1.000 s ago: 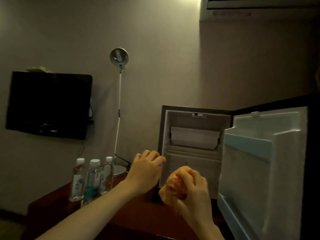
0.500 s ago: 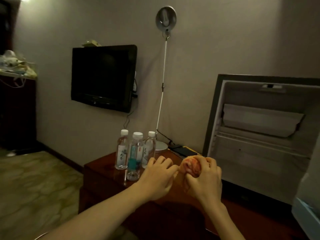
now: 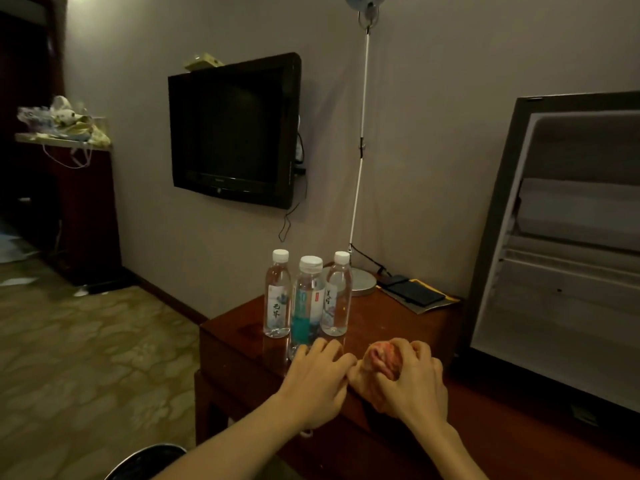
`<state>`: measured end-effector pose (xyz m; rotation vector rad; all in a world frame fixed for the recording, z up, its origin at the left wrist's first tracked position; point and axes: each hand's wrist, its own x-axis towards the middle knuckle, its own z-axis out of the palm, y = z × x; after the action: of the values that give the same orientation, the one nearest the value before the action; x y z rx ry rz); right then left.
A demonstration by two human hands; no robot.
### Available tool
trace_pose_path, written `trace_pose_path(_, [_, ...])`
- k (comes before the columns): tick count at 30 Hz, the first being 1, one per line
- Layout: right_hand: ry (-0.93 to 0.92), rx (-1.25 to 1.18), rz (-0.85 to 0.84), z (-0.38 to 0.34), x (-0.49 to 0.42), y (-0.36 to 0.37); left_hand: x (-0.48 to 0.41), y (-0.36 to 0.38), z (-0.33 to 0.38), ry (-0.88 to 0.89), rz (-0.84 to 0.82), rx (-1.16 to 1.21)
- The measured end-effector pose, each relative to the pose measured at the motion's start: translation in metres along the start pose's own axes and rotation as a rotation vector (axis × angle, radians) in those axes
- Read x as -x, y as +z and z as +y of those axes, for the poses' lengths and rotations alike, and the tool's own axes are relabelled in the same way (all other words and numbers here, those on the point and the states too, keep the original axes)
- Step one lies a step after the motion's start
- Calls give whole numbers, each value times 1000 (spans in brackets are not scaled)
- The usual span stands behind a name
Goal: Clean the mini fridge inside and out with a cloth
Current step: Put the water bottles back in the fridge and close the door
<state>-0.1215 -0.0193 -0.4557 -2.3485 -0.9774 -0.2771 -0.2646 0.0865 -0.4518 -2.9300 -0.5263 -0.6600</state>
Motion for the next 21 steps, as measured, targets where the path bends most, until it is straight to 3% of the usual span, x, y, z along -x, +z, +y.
trace_pose_path(5, [-10, 29, 8, -1, -4, 2, 2, 12, -14, 5, -5, 45])
trace_pose_path(10, [-101, 89, 209, -26, -19, -17, 1, 8, -31, 14, 115, 70])
trace_pose_path(15, [-302, -68, 355, -77, -39, -29, 0, -8, -54, 8, 190, 16])
trace_pose_path(21, [-506, -123, 237, -143, -64, -26, 8, -26, -80, -23, 166, -43])
